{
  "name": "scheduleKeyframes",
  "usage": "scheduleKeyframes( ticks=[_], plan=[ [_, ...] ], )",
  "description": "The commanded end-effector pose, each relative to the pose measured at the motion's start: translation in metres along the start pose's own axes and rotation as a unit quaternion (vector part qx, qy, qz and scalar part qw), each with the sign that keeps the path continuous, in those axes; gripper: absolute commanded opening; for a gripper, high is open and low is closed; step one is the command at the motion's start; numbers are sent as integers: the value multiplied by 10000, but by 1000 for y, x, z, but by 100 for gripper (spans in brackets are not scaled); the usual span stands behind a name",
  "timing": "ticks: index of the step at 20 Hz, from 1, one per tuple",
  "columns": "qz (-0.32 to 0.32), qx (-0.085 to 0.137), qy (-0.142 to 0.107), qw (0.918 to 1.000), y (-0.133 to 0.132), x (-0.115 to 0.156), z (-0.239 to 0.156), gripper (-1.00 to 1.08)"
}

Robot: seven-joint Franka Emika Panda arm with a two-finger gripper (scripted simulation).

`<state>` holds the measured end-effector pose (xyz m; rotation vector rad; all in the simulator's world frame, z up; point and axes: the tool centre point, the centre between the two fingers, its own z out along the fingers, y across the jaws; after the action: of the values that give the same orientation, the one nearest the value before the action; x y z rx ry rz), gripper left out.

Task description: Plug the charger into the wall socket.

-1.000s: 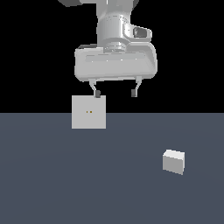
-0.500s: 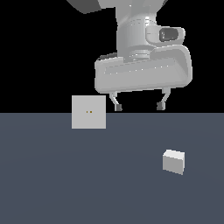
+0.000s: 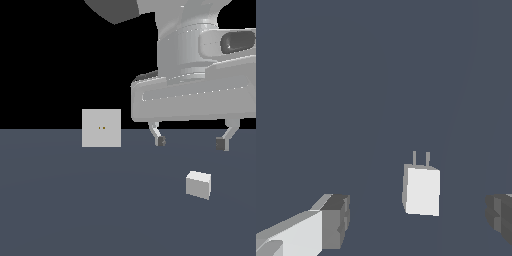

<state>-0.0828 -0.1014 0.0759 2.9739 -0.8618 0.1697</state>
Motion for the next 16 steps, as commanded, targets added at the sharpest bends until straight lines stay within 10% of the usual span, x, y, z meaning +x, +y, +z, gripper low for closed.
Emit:
scheduleKeyframes(
  ticks=[1,16],
  plan=[
    [187,-5,43,9998,8,-3,5,100],
    [395,-12,80,9992,17,-9,22,100]
  ],
)
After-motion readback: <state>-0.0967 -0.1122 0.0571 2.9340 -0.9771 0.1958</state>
